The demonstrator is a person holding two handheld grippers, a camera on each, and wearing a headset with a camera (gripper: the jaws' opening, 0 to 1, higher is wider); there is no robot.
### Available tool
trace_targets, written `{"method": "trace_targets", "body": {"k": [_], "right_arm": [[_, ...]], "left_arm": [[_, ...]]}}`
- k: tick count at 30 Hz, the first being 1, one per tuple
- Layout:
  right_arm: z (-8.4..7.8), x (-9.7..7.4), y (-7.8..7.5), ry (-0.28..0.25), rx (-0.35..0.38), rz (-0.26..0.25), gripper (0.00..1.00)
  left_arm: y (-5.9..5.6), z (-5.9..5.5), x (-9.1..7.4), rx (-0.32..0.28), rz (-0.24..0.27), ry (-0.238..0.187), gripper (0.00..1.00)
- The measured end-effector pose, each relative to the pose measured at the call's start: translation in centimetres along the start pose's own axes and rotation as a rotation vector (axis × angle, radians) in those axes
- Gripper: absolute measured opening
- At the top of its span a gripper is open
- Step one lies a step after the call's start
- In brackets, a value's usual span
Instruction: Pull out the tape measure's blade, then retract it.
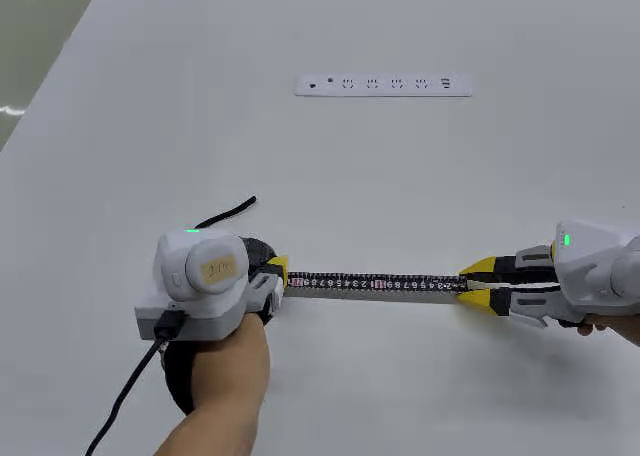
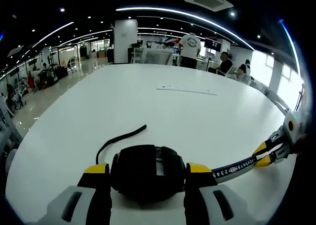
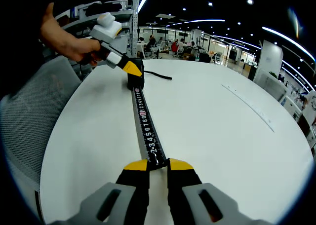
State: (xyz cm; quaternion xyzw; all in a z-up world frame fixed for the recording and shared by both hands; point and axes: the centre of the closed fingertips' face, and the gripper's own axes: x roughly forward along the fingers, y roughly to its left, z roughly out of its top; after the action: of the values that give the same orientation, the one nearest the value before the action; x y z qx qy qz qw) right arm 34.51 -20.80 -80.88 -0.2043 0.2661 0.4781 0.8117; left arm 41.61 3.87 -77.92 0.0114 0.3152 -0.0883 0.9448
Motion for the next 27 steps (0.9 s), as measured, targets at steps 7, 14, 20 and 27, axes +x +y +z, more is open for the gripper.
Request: {"method": "trace_targets", "body": {"k": [7, 14, 20, 27], "right_arm": [[0.5, 0.1, 0.2, -0.012, 0.003, 0.000, 0.11], [1.0, 0.6, 0.4, -0.016, -0.003, 0.004, 0.11], [1.3, 0.9, 0.5, -0.020, -0.004, 0.007, 0.11], [1.5, 1.2, 0.6, -0.026, -0.003, 0.007, 0.11]], "left_arm": [[0.1, 0.0, -0.1, -0.012, -0.016, 0.006, 0.55], [0.1, 0.0, -0.1, -0.016, -0.020, 0.007, 0.55], [0.1, 0.0, -0.1, -0.017, -0.026, 0.009, 0.55], [0.1, 0.0, -0.1, -0.020, -0.028, 0.010, 0.55]]}}
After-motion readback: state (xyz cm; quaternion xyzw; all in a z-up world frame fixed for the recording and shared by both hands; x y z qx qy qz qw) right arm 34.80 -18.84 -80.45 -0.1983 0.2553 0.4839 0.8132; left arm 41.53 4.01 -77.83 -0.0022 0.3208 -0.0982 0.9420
